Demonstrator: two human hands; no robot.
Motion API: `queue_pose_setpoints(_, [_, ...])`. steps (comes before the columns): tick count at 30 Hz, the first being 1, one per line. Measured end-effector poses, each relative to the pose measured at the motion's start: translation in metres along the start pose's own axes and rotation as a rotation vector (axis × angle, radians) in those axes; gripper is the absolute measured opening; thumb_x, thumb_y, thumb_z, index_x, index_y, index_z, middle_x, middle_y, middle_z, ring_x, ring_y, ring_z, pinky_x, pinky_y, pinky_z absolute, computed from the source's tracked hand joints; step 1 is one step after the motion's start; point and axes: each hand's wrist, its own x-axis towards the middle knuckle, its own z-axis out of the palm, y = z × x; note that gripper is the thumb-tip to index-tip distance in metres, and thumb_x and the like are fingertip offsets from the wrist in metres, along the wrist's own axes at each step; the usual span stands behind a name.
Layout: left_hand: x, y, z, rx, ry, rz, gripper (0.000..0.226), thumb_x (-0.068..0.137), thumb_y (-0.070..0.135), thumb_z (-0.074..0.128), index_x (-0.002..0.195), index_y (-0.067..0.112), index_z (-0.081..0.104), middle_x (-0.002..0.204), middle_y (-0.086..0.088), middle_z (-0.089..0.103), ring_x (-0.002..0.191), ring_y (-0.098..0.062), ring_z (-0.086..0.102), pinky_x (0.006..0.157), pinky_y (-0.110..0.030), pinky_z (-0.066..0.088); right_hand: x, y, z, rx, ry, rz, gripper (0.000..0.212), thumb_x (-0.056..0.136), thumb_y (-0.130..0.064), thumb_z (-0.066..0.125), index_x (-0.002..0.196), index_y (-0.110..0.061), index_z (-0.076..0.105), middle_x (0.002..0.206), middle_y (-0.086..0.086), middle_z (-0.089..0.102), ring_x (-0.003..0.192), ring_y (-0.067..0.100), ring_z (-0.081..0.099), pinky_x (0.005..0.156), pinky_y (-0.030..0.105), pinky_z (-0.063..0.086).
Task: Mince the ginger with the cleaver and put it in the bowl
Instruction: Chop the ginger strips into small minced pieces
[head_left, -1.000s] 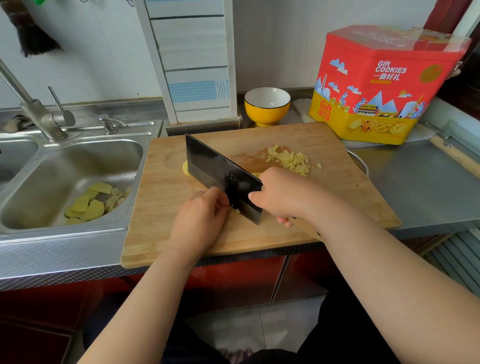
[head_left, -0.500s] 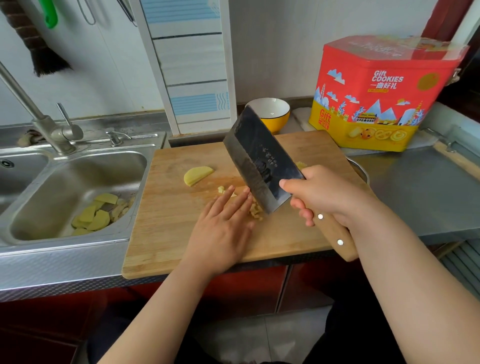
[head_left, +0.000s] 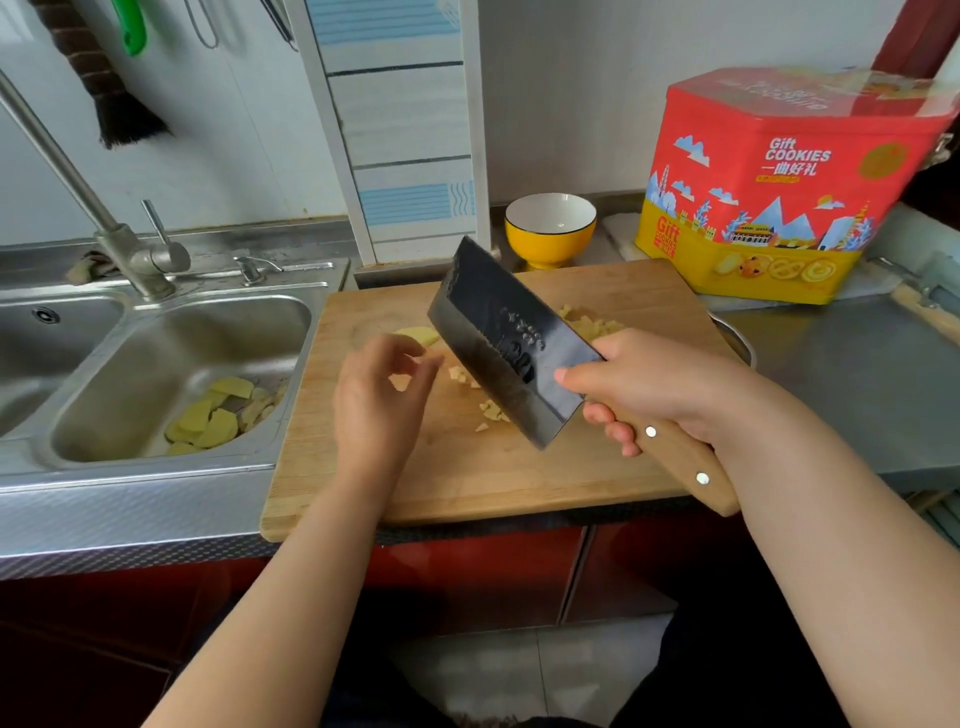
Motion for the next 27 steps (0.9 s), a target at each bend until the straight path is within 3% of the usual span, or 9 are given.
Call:
queue_pose_setpoints(5, [0.004, -0.024, -0.007, -0.055, 0.140, -0.212, 0.018, 0.091, 0.022, 0.050, 0.108, 0.029, 0.053, 0.100, 0.010, 0.060, 0.096, -0.010, 0.055, 0.085, -0.042, 0.050, 0.003, -0.013, 0.016, -0.037, -0.118, -0.015, 0.023, 0.099, -0.023, 0.051, 0.113, -0.005, 0.058, 0.055, 0.001, 0.050, 0.040, 0.012, 0.044, 0.043, 0.024, 0.045])
queue_pose_setpoints(11, [0.003, -0.022, -0.005, -0.036, 0.103, -0.217, 0.030, 0.088, 0.013, 0.049, 0.112, 0.030, 0.049, 0.103, 0.010, 0.058, 0.101, -0.011, 0.053, 0.089, -0.043, 0.048, 0.013, -0.015, 0.021, -0.093, -0.185, 0.056, 0.022, 0.099, -0.019, 0.051, 0.112, -0.004, 0.058, 0.055, 0.001, 0.050, 0.042, 0.013, 0.044, 0.047, 0.026, 0.046])
queue_pose_setpoints(16, [0.004, -0.022, -0.002, -0.039, 0.112, -0.213, 0.029, 0.089, 0.013, 0.049, 0.112, 0.031, 0.049, 0.104, 0.011, 0.058, 0.103, -0.010, 0.052, 0.089, -0.041, 0.047, 0.015, -0.013, 0.012, -0.090, -0.176, 0.069, 0.024, 0.099, -0.018, 0.050, 0.115, -0.002, 0.057, 0.054, 0.001, 0.050, 0.041, 0.012, 0.044, 0.046, 0.026, 0.045])
queue_pose_setpoints(27, [0.004, -0.021, -0.009, -0.219, 0.357, -0.246, 0.036, 0.083, -0.002, 0.035, 0.106, 0.020, 0.052, 0.107, -0.003, 0.059, 0.101, -0.011, 0.054, 0.089, -0.027, 0.042, 0.016, -0.020, 0.032, -0.119, -0.221, 0.000, 0.017, 0.098, -0.020, 0.052, 0.109, -0.008, 0.055, 0.060, 0.003, 0.051, 0.044, 0.014, 0.044, 0.047, 0.027, 0.046])
